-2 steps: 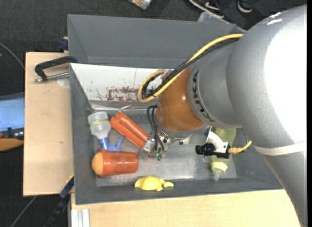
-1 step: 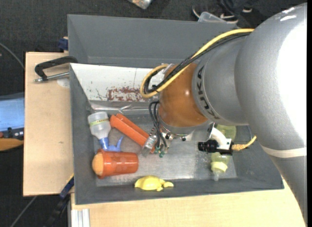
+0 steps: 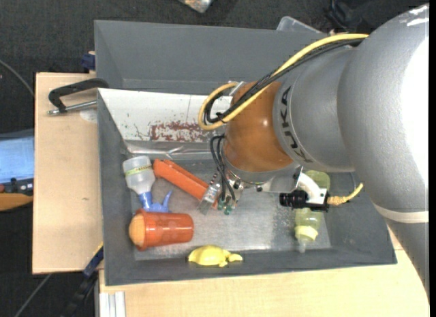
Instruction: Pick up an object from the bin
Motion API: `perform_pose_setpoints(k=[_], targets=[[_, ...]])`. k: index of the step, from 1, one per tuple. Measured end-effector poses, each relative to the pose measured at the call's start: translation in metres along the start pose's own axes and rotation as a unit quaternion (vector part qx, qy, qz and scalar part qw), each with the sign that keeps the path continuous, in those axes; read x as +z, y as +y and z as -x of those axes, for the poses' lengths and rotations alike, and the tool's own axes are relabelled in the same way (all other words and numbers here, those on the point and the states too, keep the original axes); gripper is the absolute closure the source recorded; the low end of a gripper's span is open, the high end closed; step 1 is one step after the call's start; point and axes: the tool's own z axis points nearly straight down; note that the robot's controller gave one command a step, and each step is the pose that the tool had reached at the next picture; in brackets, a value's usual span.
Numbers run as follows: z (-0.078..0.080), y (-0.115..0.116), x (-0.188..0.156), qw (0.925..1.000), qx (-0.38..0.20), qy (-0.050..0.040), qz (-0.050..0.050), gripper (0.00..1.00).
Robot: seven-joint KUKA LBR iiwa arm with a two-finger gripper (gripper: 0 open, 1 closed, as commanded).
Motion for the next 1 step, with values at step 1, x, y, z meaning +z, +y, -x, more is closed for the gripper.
perform_pose_setpoints(k=[1], targets=[[0.0003, 0.0003, -0.0115, 1.0000, 0.000, -0.0003, 0.000, 1.00]])
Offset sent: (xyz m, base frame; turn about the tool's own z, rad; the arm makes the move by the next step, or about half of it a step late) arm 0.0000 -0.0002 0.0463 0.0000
